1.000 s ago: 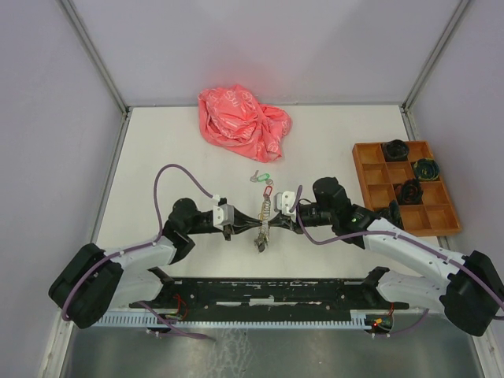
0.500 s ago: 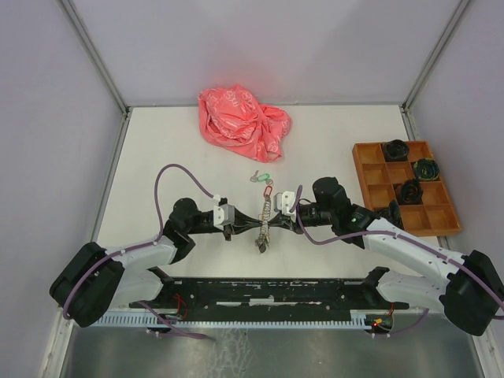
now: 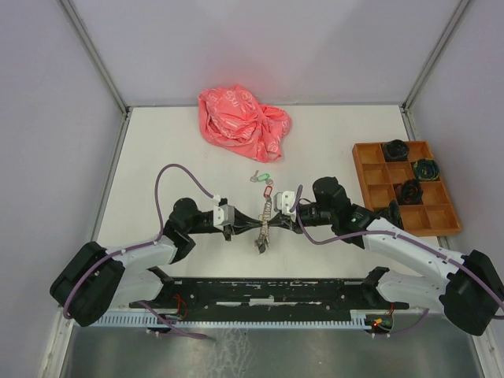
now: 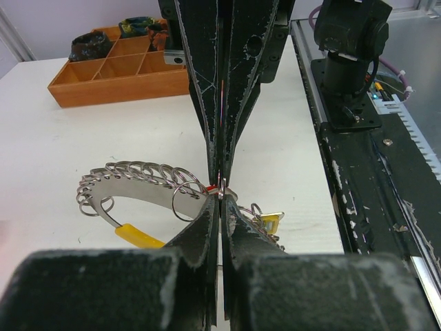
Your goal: Put the keys on the keyring
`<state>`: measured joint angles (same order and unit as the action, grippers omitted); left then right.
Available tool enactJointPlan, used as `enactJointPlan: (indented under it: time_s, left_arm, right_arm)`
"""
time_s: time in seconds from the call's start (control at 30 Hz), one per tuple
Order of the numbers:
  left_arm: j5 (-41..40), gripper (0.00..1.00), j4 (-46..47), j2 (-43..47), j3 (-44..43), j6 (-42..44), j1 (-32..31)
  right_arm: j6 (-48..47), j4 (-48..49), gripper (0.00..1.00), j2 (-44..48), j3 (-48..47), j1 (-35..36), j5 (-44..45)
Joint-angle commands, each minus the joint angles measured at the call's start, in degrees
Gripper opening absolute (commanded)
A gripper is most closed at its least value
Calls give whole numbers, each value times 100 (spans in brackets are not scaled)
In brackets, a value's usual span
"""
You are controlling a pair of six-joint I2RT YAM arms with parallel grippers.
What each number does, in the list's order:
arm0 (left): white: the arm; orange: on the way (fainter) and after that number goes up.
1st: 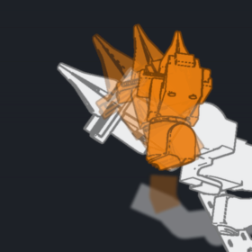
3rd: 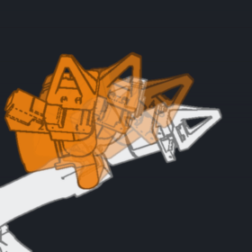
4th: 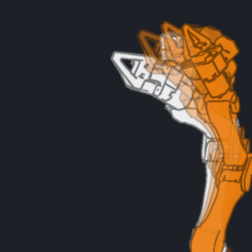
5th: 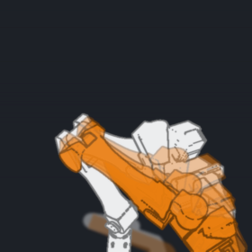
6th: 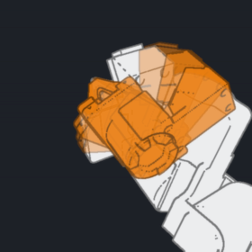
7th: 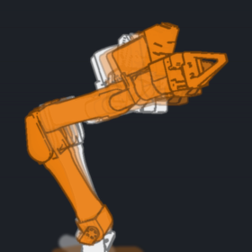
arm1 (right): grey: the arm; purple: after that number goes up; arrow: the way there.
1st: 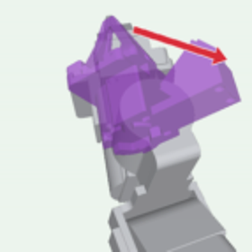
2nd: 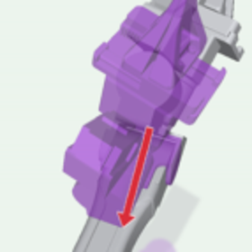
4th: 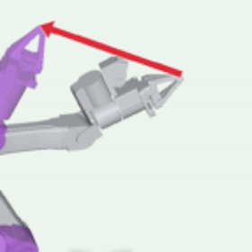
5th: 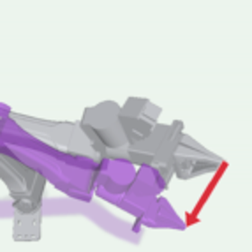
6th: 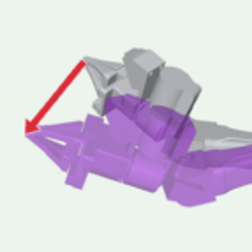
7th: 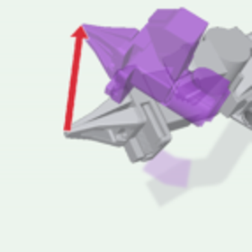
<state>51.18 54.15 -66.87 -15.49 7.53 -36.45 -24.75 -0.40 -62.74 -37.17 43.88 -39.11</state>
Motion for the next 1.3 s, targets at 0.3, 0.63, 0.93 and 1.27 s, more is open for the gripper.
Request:
enactJointPlan:
  time_s: [0.3,0.63,0.93,1.27]
  left_arm:
    - [-50,3,433,139,-231,-59,6]
    - [-73,3,430,140,-227,-63,6]
    - [-29,3,456,102,-249,-94,4]
    - [33,3,535,33,-270,-160,5]
  right_arm:
    - [-2,69,1,43,-272,35,-58]
    - [32,154,1,33,-278,33,-188]
    - [92,274,1,-3,-279,33,-210]
    - [166,450,1,5,-266,41,-202]
